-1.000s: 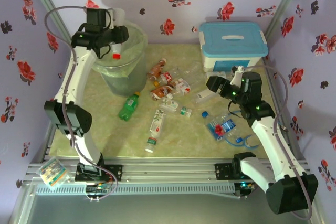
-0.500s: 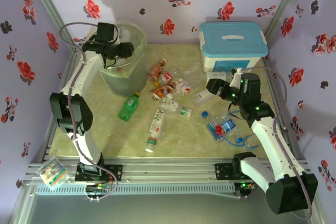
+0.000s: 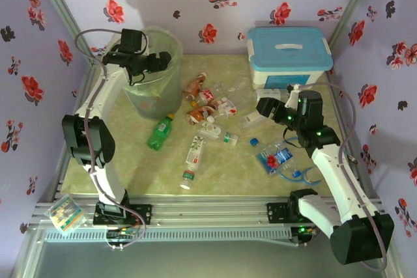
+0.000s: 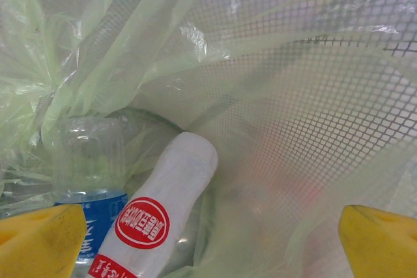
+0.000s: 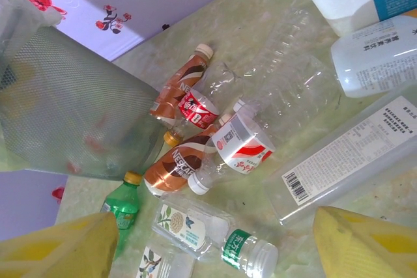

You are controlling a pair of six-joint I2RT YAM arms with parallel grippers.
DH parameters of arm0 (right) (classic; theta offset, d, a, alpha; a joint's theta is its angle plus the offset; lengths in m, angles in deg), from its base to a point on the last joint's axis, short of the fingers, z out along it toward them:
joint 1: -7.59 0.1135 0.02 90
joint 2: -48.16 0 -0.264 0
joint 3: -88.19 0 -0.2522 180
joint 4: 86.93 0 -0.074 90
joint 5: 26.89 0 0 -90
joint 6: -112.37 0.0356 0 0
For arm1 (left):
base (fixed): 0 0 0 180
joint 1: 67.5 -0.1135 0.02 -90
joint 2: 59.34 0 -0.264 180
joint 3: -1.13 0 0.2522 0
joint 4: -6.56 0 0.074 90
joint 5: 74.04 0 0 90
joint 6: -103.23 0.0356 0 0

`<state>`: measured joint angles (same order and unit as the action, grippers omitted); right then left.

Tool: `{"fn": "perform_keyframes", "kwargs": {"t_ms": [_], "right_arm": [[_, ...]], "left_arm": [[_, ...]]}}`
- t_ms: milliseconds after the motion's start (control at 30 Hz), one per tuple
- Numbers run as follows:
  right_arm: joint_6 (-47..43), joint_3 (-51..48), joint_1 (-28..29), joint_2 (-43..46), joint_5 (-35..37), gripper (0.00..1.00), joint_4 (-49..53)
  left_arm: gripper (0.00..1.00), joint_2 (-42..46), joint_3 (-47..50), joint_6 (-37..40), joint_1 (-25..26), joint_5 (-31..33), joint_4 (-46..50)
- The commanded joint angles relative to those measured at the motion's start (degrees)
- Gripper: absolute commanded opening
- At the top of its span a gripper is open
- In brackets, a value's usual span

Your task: Put the plastic bottles in the bin

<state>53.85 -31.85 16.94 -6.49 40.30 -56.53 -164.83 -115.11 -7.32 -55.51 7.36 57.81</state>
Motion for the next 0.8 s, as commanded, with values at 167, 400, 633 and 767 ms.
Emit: {"fn": "perform_keyframes", "kwargs": {"t_ms": [167,400,633,767], "right_arm": [[1.8,0.3,-2.1,-2.6,4.9,0.79,3.4],[6.2,-1.2,-3.5,-4.8,11.3,0.78,2.4],[12.3,-3.0,-4.8,-10.2,13.1,0.91,-2.3],[16.0,-3.0,-4.9,-13.1,14.3,0.92,-4.1]], "left_arm": [[1.0,4.6,-1.3,2.9,0.1,0.3,1.2],[1.0,7.6,-2.4,4.9,0.1,0.9,3.5],[1.0,10.2,-2.7,7.0,0.1,1.8,5.6],[1.0,14.0,-1.7,8.6,0.6,3.7,6.6]]}}
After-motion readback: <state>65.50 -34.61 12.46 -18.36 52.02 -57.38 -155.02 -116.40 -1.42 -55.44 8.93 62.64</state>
